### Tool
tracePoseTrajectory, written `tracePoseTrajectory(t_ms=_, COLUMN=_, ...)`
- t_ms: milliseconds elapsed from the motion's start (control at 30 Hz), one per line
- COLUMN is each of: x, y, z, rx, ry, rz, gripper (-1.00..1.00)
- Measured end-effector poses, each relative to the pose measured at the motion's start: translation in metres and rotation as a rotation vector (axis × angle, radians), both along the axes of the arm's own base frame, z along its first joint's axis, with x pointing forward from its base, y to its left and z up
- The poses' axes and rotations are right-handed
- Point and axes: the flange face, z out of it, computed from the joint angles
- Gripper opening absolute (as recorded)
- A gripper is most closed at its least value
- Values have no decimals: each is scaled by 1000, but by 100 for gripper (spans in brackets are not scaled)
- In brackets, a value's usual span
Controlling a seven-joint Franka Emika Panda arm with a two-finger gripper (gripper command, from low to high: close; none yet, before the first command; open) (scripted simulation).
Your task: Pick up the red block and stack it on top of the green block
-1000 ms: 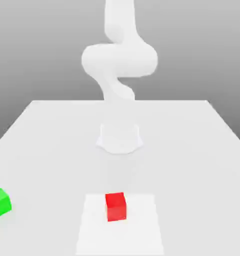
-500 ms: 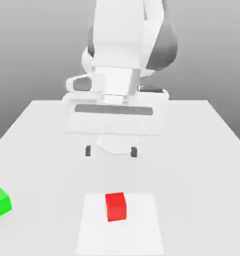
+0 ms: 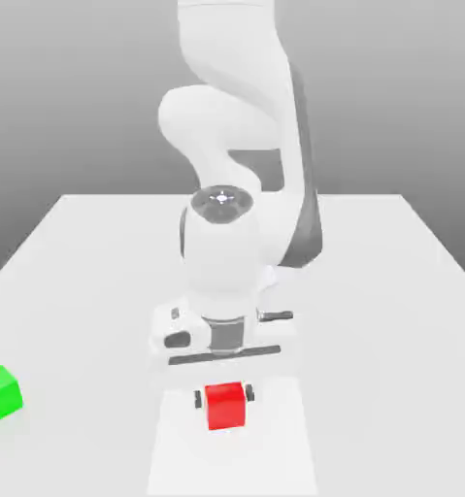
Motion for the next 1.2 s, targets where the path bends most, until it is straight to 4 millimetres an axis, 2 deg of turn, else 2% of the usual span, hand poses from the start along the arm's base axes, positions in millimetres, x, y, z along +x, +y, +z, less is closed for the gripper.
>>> tracePoseTrajectory(t_ms=100, x=0, y=0, z=-1, rx=0, ry=0, rz=0, gripper=-100)
tracePoseTrajectory(t_ms=300, x=1, y=0, z=50, rx=0, ry=-1, rz=-1, gripper=-100)
tracePoseTrajectory(t_ms=367, x=5, y=-13, z=61, rx=3, ry=0, rz=-61, gripper=-100)
tracePoseTrajectory(t_ms=433, x=13, y=-38, z=66, rx=10, ry=0, rz=-179, gripper=-100)
tracePoseTrajectory(t_ms=533, x=17, y=-105, z=72, rx=17, ry=1, rz=-430, gripper=-100)
tracePoseTrajectory(t_ms=633, x=16, y=-158, z=78, rx=20, ry=2, rz=-640, gripper=-100)
tracePoseTrajectory(t_ms=767, x=5, y=-230, z=85, rx=18, ry=2, rz=-916, gripper=-100)
tracePoseTrajectory(t_ms=900, x=-18, y=-300, z=95, rx=8, ry=1, rz=-1186, gripper=-100)
tracePoseTrajectory(t_ms=967, x=-27, y=-321, z=88, rx=3, ry=0, rz=-1267, gripper=-100)
tracePoseTrajectory(t_ms=1067, x=-29, y=-327, z=52, rx=1, ry=-1, rz=-1290, gripper=-100)
tracePoseTrajectory(t_ms=1100, x=-30, y=-327, z=41, rx=1, ry=0, rz=-1292, gripper=100)
tracePoseTrajectory(t_ms=1200, x=-30, y=-327, z=41, rx=1, ry=0, rz=-1292, gripper=100)
